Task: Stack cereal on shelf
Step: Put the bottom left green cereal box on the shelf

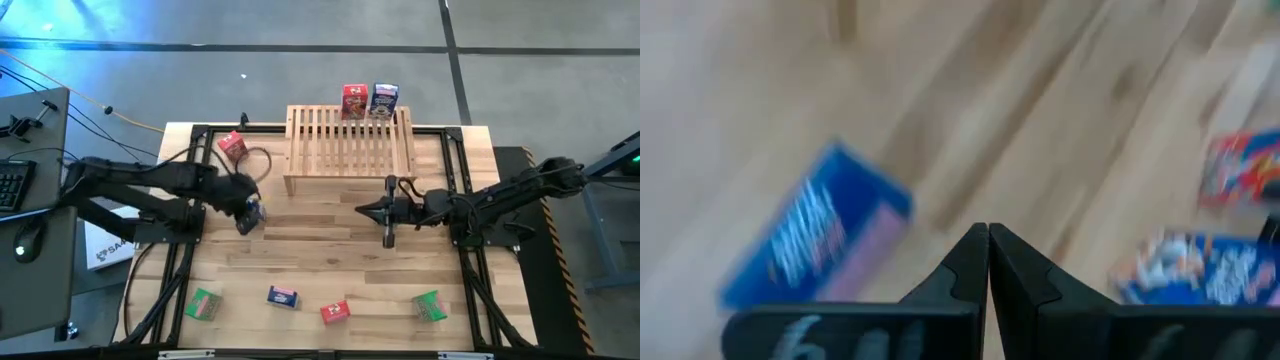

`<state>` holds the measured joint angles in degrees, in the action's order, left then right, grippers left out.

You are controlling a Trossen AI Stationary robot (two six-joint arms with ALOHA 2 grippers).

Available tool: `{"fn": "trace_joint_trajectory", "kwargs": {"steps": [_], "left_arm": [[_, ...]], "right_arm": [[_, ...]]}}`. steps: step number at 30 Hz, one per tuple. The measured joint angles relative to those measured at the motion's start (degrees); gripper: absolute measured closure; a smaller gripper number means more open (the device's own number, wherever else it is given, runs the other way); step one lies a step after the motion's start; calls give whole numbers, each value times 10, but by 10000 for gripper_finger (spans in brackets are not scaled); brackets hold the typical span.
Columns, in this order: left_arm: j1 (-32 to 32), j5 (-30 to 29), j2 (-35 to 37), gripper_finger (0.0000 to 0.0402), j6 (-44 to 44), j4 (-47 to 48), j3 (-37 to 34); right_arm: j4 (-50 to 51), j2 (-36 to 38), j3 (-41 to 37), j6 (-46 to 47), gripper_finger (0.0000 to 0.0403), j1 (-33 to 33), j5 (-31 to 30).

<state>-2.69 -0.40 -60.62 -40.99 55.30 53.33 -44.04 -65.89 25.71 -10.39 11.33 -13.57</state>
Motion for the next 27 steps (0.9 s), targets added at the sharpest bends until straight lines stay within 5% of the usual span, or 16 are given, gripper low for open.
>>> {"fn": "trace_joint_trajectory", "kwargs": {"steps": [7,14,27], "left_arm": [[-123,53,-77,400,-180,180,117],[-278,92,-105,387,-410,201,138],[-380,125,-129,248,-583,136,138]], "right_arm": [[10,0,0,-8,403,24,2],[13,0,0,-40,403,26,2],[23,-13,0,-23,403,26,32]]}}
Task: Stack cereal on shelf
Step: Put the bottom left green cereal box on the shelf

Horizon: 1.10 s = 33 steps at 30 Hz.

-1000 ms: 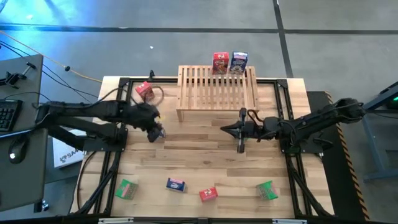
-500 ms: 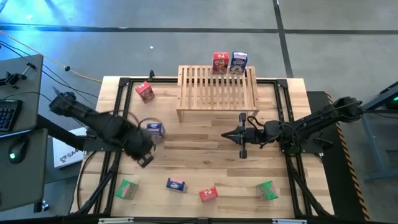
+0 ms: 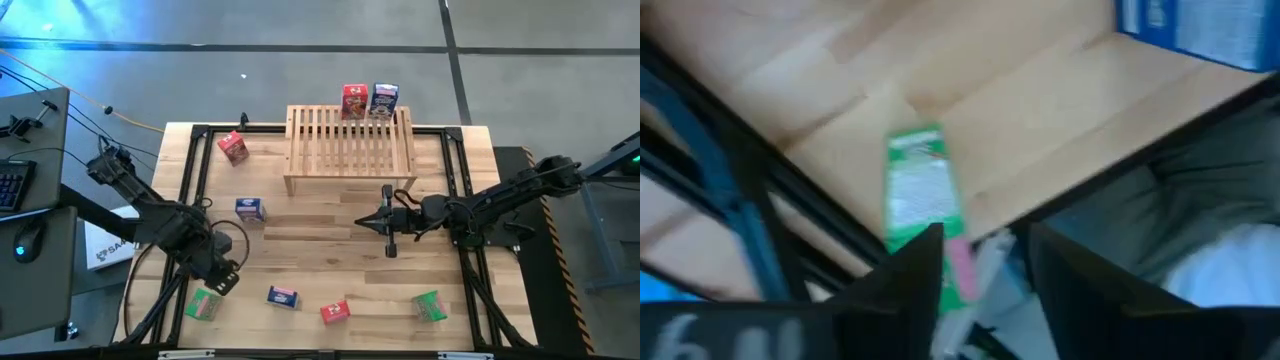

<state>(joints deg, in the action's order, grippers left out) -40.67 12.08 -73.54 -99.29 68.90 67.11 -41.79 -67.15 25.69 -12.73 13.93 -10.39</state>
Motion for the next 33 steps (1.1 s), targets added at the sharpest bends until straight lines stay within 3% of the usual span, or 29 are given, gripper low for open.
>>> {"fn": "trace_joint_trajectory", "kwargs": {"steps": [7,12,22,25,33], "left_arm": [[-47,-1,-16,160,-112,-43,0],[-87,-2,-43,123,-179,-47,0],[-149,-14,-76,112,-295,-65,-14],[-158,-32,-76,112,-311,-80,-29],[-170,-16,-75,119,-326,-73,-56]], "right_arm": [[1,0,0,2,403,0,2],[1,0,0,2,403,0,4],[-4,-15,0,-2,403,0,19],[-7,-15,0,-2,403,0,19],[-9,-15,0,-2,403,0,19]]}}
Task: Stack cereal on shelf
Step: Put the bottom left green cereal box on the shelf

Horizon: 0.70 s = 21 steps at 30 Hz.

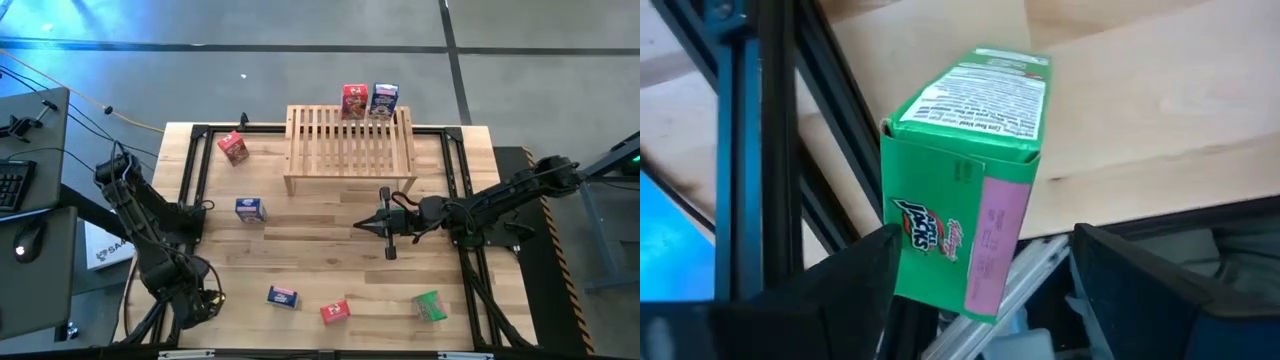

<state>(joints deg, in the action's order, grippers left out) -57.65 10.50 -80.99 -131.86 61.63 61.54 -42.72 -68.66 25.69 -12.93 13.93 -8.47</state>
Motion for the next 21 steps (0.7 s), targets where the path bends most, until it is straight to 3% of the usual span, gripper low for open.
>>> {"fn": "trace_joint_trajectory", "kwargs": {"steps": [21], "left_arm": [[19,-21,-2,111,15,0,23]], "right_arm": [[0,0,0,0,403,0,1]]}}
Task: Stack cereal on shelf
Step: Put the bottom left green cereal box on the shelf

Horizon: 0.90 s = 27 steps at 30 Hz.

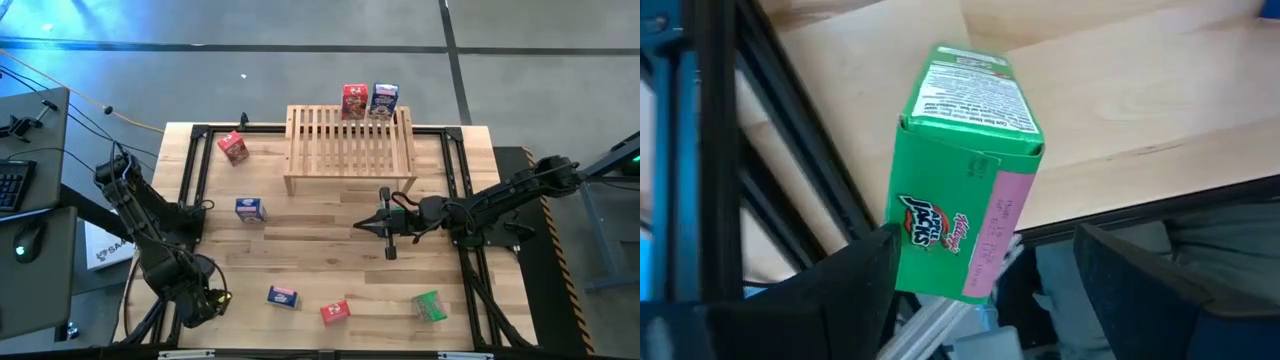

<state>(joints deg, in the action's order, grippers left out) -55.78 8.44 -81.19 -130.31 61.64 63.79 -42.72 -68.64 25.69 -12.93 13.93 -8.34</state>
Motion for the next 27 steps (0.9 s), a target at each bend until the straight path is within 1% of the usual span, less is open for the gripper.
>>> {"fn": "trace_joint_trajectory", "kwargs": {"steps": [7,16,27], "left_arm": [[0,18,0,107,14,6,0],[0,21,0,107,19,-16,1],[0,46,0,107,-15,-2,1]], "right_arm": [[0,0,0,4,403,0,3],[0,0,0,4,403,0,3],[0,0,0,4,403,0,10]]}}
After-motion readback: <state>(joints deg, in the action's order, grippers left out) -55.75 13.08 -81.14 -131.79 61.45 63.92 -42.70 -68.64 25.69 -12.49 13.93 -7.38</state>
